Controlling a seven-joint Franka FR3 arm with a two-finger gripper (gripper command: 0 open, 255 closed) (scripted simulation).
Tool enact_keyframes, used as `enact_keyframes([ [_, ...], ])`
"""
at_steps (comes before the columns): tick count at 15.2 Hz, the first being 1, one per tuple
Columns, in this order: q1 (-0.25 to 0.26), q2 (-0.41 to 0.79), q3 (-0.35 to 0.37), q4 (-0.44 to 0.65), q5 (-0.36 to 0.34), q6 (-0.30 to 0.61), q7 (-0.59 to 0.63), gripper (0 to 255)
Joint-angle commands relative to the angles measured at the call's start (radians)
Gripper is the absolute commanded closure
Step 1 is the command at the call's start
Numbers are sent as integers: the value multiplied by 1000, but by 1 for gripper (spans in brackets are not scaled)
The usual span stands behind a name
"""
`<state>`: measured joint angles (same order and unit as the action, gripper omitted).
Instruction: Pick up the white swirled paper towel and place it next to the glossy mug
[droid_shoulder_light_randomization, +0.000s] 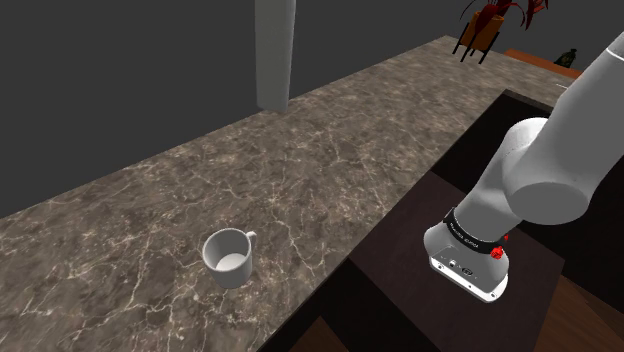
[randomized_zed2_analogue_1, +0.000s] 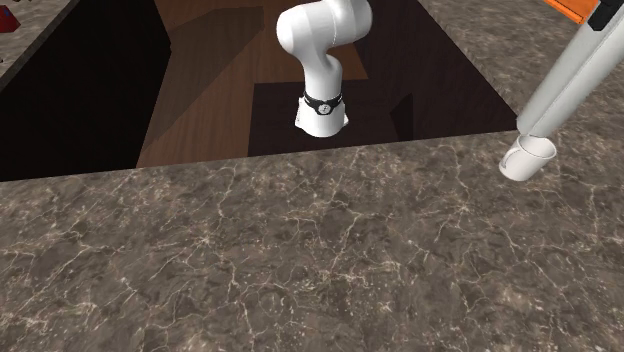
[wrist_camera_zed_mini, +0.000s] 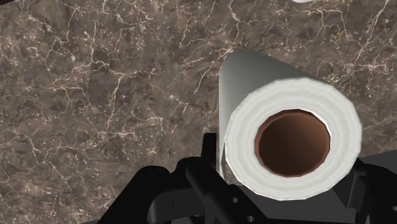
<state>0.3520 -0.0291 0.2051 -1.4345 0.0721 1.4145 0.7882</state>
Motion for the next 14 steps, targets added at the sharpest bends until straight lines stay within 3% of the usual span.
enact_keyframes([
  [1, 28, 54, 30, 63, -12, -6, 58, 255],
  [4, 66, 117, 63, 139, -31, -17, 126, 255],
  [14, 58, 51, 56, -83, -13, 141, 106, 255],
])
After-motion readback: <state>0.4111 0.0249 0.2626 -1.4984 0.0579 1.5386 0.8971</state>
